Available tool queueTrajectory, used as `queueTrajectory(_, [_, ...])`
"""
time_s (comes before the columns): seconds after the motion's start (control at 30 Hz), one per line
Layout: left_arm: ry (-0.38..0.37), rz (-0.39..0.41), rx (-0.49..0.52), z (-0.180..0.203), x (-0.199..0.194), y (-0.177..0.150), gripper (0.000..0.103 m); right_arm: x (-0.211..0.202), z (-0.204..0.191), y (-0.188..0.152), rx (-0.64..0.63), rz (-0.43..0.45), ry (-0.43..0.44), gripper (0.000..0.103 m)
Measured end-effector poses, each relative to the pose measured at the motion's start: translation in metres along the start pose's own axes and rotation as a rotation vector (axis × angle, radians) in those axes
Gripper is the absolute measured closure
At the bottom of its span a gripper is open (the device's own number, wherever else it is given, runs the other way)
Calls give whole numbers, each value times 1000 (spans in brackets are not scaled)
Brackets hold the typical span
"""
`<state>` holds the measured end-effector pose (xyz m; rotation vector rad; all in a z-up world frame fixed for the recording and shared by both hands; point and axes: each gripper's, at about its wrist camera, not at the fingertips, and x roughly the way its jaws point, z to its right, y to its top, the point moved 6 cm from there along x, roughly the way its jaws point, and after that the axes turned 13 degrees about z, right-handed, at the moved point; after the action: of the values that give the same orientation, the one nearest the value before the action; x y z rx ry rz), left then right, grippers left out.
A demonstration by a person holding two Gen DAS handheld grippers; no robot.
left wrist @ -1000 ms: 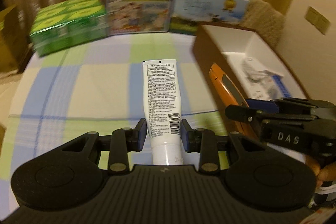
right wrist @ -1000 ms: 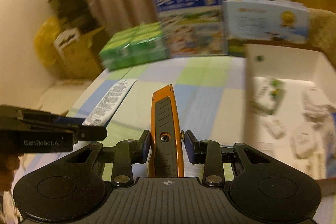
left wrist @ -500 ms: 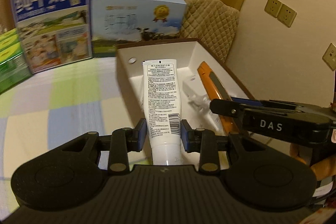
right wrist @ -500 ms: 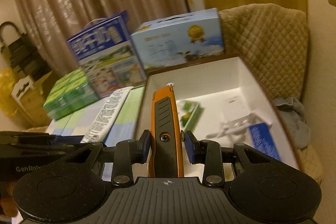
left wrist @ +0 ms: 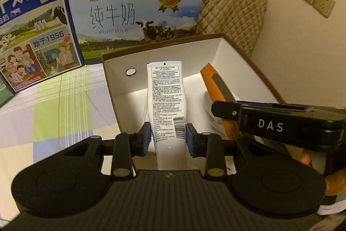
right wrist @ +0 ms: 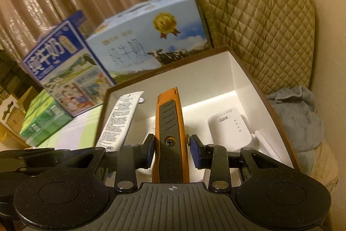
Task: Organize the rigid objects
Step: 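Open both tools to drop the toothpaste tube and knife into the box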
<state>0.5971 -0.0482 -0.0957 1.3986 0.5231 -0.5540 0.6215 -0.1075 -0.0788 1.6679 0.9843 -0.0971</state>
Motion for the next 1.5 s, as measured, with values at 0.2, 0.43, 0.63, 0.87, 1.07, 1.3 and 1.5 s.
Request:
queueTrajectory(0.2, [13,-38,11,-4,29,2,74,40,14,-3,12,-59,-29,71])
queueTrajectory(0.43, [20,-63,30,-5,52,0,74,71,24,-8,-6,-106,-60,71])
queueTrajectory(0.63, [18,-61,41,-1,60,3,73,84,28,-6,-32,-104,-84,71])
queueTrajectory(0.87, [19,-57,58,-1,62,5,73,72,32,2,-25,-79,-78,69])
queueTrajectory(1.07, [3,-34,59,4,54,6,52,47,36,4,16,-50,-76,56])
queueTrajectory(1.3, [-10,-25,82,10,26,1,47,5,38,7,26,3,-61,35])
queueTrajectory(1.5, [-12,16,47,10,-17,-4,41,-36,38,6,44,48,-48,24])
